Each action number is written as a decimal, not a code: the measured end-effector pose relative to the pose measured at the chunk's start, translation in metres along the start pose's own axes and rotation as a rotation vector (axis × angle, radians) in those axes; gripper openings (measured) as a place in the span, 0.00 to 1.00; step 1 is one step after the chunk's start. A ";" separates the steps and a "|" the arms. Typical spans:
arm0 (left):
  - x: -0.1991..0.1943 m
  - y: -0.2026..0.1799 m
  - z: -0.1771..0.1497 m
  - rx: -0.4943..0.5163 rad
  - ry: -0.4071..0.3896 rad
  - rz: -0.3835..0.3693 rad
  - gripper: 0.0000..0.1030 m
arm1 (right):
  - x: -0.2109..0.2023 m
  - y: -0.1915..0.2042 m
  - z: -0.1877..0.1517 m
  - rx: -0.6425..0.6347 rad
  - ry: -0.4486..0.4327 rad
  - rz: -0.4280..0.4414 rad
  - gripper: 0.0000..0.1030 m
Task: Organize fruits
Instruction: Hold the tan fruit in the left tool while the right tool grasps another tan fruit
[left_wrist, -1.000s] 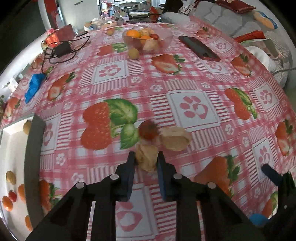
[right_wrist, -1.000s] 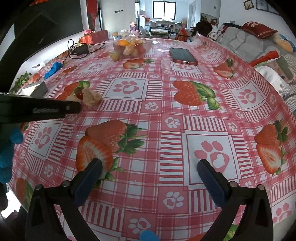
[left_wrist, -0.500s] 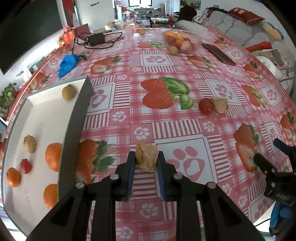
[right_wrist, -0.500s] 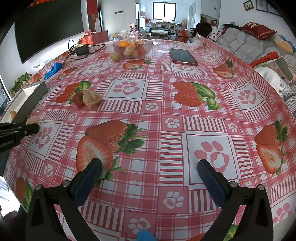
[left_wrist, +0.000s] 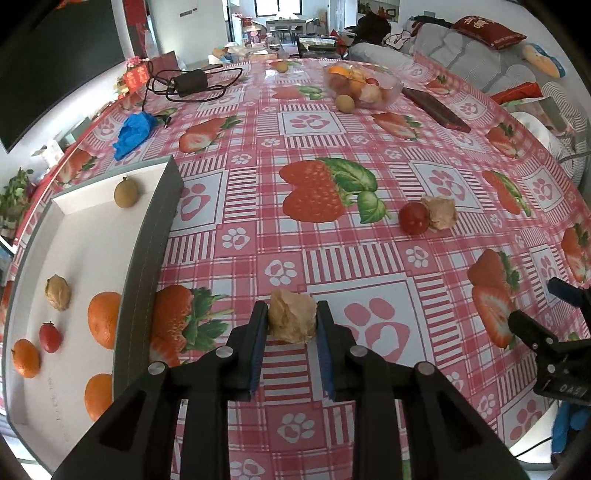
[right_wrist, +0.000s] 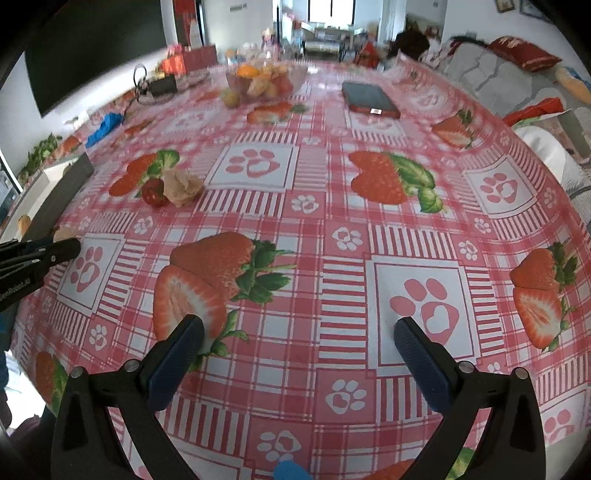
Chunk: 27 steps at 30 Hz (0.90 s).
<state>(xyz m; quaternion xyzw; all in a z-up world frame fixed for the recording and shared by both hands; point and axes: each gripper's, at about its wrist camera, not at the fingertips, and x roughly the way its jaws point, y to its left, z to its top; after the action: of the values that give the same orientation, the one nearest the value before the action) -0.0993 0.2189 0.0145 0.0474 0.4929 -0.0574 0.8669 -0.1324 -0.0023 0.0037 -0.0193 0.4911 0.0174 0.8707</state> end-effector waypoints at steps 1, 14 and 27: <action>0.000 0.000 0.000 -0.002 0.000 0.000 0.27 | 0.001 0.001 0.003 0.001 0.034 -0.001 1.00; 0.001 0.002 0.001 -0.010 -0.011 -0.015 0.28 | 0.033 0.062 0.057 -0.131 0.088 0.067 1.00; 0.002 0.002 0.001 -0.005 -0.018 -0.022 0.28 | 0.042 0.092 0.091 -0.181 0.010 0.097 0.34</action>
<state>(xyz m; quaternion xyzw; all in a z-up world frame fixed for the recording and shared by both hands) -0.0974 0.2211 0.0135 0.0393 0.4858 -0.0661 0.8707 -0.0371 0.0947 0.0133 -0.0741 0.4922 0.1037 0.8611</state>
